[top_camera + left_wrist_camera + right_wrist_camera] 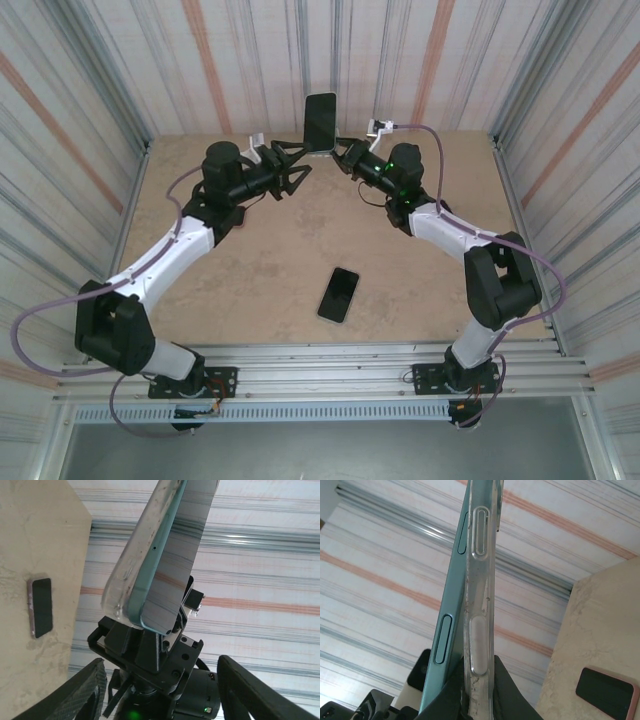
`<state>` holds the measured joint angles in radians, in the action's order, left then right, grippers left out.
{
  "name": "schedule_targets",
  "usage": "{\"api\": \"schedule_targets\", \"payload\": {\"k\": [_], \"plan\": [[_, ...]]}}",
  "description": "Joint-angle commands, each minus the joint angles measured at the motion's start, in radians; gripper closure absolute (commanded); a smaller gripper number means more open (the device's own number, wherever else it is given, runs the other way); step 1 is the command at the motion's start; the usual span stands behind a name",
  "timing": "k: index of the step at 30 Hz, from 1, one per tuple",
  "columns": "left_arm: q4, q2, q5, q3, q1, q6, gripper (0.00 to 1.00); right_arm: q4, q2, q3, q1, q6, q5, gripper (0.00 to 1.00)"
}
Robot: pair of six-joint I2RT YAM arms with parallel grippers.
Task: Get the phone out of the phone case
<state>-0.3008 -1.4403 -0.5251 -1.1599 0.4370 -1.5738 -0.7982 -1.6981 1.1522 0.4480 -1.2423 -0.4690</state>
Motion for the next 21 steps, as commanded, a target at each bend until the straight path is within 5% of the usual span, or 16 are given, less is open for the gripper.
{"api": "schedule_targets", "payload": {"k": [1, 21], "plan": [[-0.085, -0.028, 0.022, -0.042, 0.005, -0.047, 0.43, -0.078, 0.001, 0.028, 0.009, 0.05, 0.015, 0.96], [-0.096, -0.094, 0.121, -0.07, 0.006, -0.058, 0.54, -0.105, -0.003, 0.012, 0.061, 0.061, 0.081, 0.98]]}}
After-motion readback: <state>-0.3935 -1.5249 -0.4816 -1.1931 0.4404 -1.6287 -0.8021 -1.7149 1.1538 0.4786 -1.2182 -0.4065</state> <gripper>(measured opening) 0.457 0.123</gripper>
